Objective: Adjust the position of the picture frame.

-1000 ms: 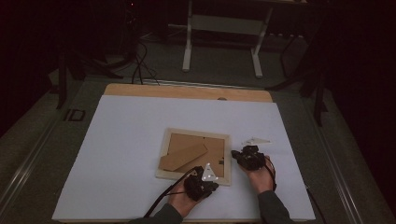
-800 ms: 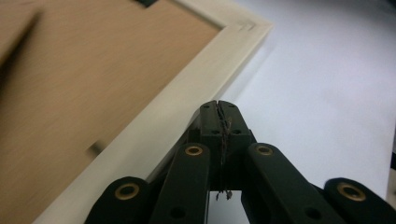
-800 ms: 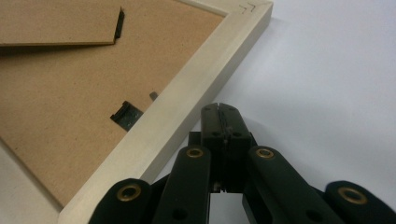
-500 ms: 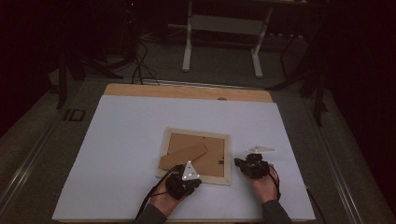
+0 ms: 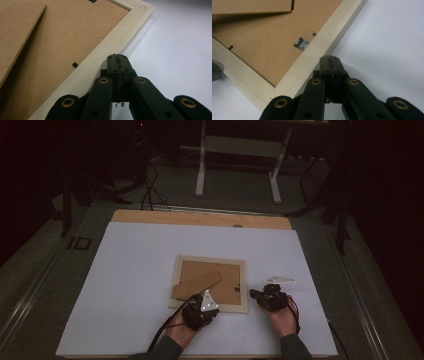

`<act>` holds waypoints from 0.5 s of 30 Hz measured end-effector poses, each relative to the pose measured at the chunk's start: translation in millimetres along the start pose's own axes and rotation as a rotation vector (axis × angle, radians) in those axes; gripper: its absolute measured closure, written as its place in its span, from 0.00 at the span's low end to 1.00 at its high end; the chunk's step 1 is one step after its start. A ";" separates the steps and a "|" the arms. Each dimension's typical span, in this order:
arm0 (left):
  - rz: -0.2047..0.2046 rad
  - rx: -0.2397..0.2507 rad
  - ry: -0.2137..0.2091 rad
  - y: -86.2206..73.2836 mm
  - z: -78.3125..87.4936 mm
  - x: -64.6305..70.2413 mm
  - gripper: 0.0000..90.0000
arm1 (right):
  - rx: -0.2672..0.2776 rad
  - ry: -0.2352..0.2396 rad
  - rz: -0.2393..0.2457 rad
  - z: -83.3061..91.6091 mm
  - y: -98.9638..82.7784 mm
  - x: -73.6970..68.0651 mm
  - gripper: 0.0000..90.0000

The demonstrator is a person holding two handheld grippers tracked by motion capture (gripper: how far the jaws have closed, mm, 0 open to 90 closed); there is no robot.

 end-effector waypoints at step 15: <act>-0.022 -0.010 0.041 11.0 -9.7 -2.5 1.00 | 0.000 0.010 -0.029 0.1 -1.8 5.9 1.00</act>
Point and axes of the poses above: each handheld gripper's, and its own axes: z roughly backward along the jaws, y roughly out of its top, x roughly to its right, the point moved 1 cm from there along -z, roughly forward along the jaws, and after that the axes turned 2 degrees about -x, right-handed, at the moved point
